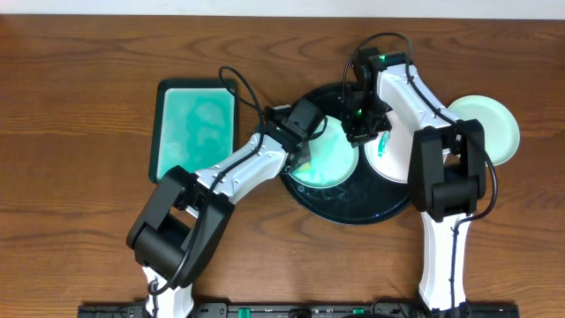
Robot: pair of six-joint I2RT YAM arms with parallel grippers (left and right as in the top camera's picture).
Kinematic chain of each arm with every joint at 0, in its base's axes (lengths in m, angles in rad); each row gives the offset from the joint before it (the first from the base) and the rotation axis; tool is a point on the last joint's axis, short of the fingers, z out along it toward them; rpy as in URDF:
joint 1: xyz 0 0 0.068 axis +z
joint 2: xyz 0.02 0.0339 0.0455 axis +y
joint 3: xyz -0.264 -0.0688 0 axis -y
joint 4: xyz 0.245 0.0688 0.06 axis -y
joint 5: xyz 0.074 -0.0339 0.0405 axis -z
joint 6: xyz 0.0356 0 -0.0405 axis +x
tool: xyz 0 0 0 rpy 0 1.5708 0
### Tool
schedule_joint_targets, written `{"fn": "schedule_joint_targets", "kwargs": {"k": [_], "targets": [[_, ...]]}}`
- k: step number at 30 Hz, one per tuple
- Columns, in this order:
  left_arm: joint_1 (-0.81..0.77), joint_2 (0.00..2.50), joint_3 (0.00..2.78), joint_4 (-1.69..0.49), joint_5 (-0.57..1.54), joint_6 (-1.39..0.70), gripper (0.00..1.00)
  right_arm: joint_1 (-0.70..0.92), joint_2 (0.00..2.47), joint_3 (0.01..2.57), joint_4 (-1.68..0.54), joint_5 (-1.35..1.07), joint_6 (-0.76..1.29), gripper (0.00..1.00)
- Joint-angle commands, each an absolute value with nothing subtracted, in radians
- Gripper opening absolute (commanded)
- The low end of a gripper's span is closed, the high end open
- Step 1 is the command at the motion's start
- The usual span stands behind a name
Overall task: Clean dirty plates on tray and stack at the side
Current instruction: 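Scrub the held plate with the sponge in the left gripper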
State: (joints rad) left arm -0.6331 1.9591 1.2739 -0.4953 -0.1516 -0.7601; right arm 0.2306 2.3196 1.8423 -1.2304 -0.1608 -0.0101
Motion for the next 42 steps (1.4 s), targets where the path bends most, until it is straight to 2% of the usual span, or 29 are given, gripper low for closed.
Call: {"fn": "schedule_joint_targets", "kwargs": {"k": [1,5,7,12,14,22,34,42], "targets": [[-0.591,1.969,1.231,-0.572,-0.437,-0.737,0.07,0.227,2.300,1.831,-1.212,-0.072,0.004,0.01],[-0.590,1.917,1.245,-0.555,-0.363,-0.725,0.07,0.228,2.300,1.831,-1.213,-0.072,0.004,0.01],[-0.590,1.886,1.247,-0.509,-0.229,-0.711,0.07,0.228,2.300,1.831,-1.212,-0.072,0.004,0.01],[-0.593,1.868,1.246,-0.300,0.269,-0.712,0.07,0.228,2.300,1.831,-1.211,-0.072,0.004,0.01],[-0.606,1.877,1.246,-0.250,0.331,-0.717,0.07,0.228,2.300,1.831,-1.208,-0.072,0.004,0.01],[-0.625,1.934,1.246,-0.315,0.162,-0.719,0.07,0.228,2.300,1.831,-1.205,-0.072,0.007,0.01],[-0.621,1.969,1.246,-0.468,-0.355,-0.711,0.07,0.228,2.300,1.831,-1.205,-0.072,0.007,0.01],[-0.590,1.798,1.250,-0.519,-0.365,-0.712,0.07,0.229,2.300,1.831,-1.186,-0.072,0.007,0.01]]}}
